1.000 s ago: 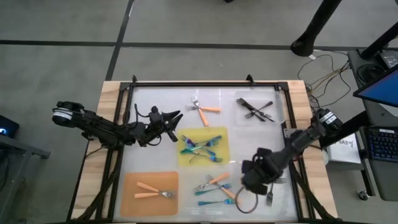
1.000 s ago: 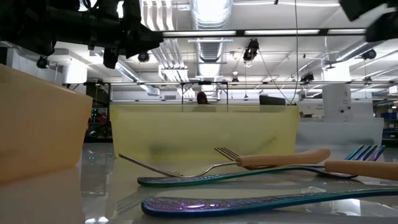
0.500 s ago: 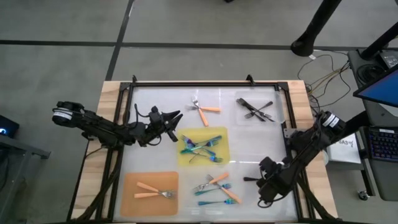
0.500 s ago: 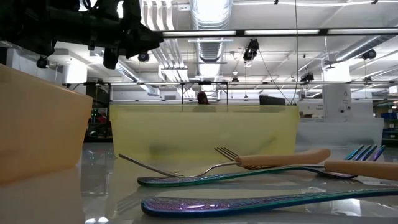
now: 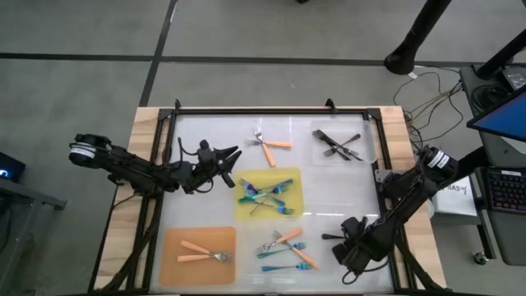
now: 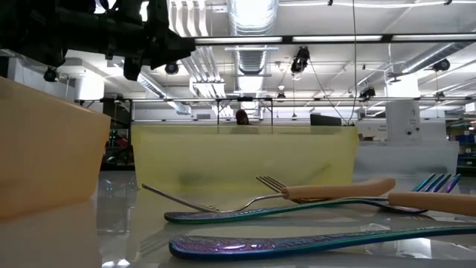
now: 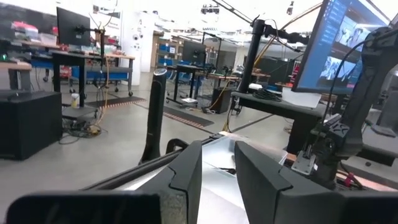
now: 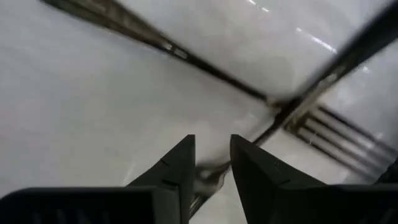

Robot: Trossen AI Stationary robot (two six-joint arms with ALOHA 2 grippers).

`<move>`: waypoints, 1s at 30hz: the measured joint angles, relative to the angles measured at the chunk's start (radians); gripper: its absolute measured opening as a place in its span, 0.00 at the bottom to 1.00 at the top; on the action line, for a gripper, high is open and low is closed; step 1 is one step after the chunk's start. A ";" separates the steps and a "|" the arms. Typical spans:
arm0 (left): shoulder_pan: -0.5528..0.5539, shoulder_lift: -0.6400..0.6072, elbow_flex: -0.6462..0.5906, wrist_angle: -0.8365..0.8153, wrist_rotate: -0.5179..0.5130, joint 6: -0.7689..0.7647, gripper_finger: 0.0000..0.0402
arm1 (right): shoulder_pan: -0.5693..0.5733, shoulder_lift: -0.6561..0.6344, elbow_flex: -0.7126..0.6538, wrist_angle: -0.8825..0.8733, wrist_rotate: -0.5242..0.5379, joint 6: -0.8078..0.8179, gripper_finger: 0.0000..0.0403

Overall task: Sort silverware by color (type)
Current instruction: Put the black fork into the transparent bin

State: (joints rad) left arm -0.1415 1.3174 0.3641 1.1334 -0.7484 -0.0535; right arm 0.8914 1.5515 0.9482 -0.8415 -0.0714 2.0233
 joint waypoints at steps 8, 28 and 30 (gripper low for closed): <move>0.001 -0.002 0.000 0.044 -0.001 0.093 0.19 | 0.068 0.001 0.033 0.001 0.003 0.217 0.18; 0.001 -0.002 0.035 0.052 0.000 0.202 0.19 | 0.103 0.023 -0.005 0.002 0.037 0.340 0.24; 0.001 -0.002 0.035 0.051 0.000 0.202 0.19 | 0.103 0.023 -0.008 0.003 0.037 0.340 0.24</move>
State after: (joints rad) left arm -0.1402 1.3151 0.3988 1.1847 -0.7489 0.1486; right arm 0.9947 1.5745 0.9402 -0.8384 -0.0344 2.3631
